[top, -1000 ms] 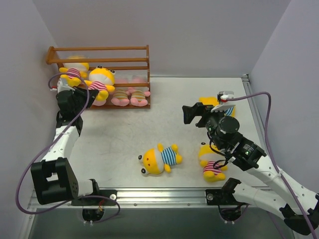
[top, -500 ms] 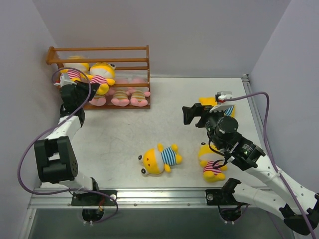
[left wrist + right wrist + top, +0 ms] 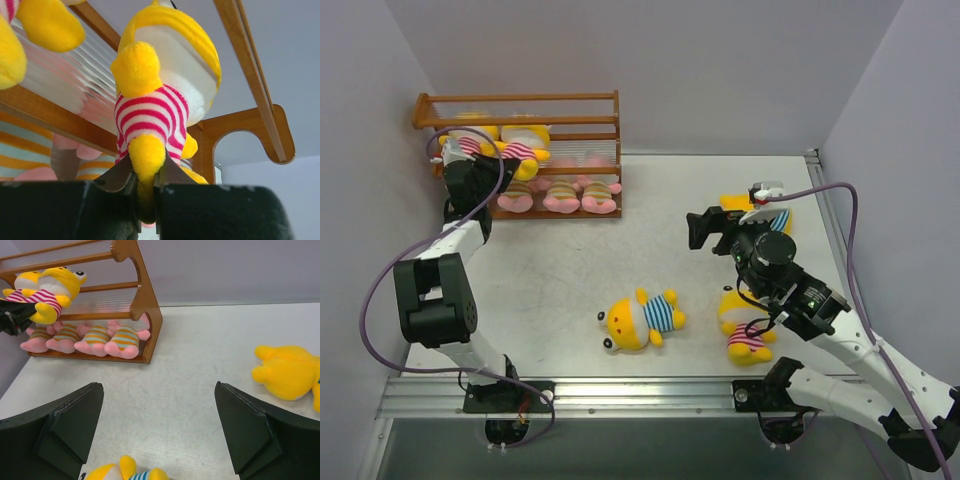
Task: Place and organize the stuffed toys onto the shelf
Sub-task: Place the stuffed toy onto shelf, then grab a stuffed toy with the right arm, then pass the stuffed toy from the right arm to the left
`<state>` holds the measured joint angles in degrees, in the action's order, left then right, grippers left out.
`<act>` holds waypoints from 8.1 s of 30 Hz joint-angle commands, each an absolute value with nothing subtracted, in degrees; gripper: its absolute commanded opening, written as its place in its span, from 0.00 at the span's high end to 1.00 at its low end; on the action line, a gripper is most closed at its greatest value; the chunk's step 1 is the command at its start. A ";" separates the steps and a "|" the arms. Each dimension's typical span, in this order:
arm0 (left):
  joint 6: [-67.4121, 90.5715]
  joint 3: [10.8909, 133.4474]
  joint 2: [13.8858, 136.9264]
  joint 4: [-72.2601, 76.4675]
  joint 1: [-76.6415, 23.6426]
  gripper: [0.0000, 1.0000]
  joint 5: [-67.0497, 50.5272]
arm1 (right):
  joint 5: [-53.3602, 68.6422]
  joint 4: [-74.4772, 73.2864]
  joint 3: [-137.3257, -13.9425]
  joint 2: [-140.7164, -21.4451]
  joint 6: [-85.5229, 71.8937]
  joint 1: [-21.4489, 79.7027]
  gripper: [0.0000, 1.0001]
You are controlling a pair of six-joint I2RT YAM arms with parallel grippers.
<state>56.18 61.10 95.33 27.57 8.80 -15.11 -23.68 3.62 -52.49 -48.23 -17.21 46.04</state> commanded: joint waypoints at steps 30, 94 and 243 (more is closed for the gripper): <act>56.69 67.85 102.48 34.37 10.63 0.82 -17.93 | -22.06 4.13 -52.82 -48.25 -16.88 44.12 0.01; 60.91 62.50 97.74 33.93 12.39 0.03 -15.82 | -19.34 1.76 -53.70 -45.97 -18.90 43.50 0.00; 23.99 42.19 80.25 42.36 -62.49 0.93 16.96 | -8.79 5.45 -44.65 -50.27 -71.81 29.27 0.88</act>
<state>23.66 42.54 82.02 37.63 -62.22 15.66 -8.97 2.07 -45.12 -50.39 -70.81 28.69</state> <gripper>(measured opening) 0.149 0.084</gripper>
